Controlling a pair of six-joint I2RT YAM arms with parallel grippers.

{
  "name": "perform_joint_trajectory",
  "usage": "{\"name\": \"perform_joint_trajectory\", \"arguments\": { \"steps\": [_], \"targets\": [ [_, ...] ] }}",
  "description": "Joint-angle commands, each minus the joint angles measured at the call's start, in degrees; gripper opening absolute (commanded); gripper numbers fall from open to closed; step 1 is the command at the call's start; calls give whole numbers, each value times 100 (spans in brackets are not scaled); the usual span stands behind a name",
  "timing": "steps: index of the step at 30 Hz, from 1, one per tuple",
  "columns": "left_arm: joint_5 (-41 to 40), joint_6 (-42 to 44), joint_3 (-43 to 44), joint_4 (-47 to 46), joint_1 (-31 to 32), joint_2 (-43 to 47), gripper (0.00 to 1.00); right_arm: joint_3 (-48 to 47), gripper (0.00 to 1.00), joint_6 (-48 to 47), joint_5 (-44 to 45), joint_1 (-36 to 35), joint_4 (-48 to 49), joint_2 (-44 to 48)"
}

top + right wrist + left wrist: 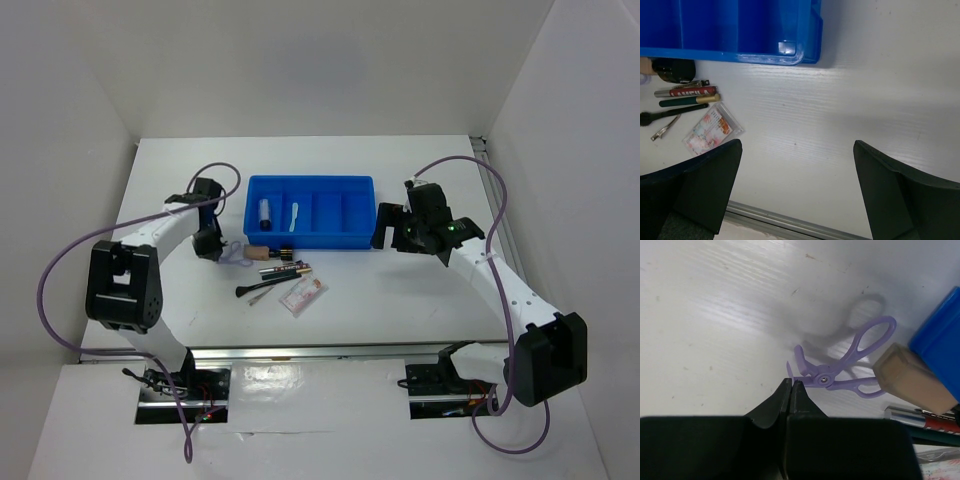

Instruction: Organize the makeup

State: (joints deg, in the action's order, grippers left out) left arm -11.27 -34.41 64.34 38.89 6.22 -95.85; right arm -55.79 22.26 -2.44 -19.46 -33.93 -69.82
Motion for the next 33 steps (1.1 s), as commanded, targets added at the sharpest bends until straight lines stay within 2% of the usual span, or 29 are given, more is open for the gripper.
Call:
{"name": "perform_joint_trajectory", "arguments": {
  "steps": [1,5,11,14,17,19,21,22,25,26,29,33],
  "targets": [
    [-525,198,448,548,11,453,0,-20,100,24,-46,22,89,39],
    [-972,251,782,1146,11,936,0,-221,100,24,-46,22,89,-92],
    [-1123,198,1291,1753,11,1341,0,-581,100,-38,-46,22,-16,-400],
    [-869,145,1748,1762,300,1543,0,-635,100,-90,15,22,-17,-462],
    [-369,-3,2161,1376,738,1543,0,-687,100,-12,129,22,-17,-524],
    [-149,-57,2372,1148,924,1228,0,-688,100,67,182,22,-17,-524],
    [-86,-188,2960,1085,1232,807,0,-688,100,156,313,22,-78,-445],
    [-147,-189,3188,1137,1346,309,0,-688,100,225,375,22,-78,-375],
    [-674,-128,4207,1366,1759,-502,0,-688,100,348,638,22,-219,-226],
    [-910,-75,4732,1567,1899,-1027,0,-688,100,401,761,22,-306,-155],
    [-1149,-74,5534,1753,1980,-1898,0,-574,100,455,938,74,-456,-41],
    [-1202,-22,5704,1744,2102,-2341,0,-573,100,516,1008,74,-456,-40]
  ]
}}
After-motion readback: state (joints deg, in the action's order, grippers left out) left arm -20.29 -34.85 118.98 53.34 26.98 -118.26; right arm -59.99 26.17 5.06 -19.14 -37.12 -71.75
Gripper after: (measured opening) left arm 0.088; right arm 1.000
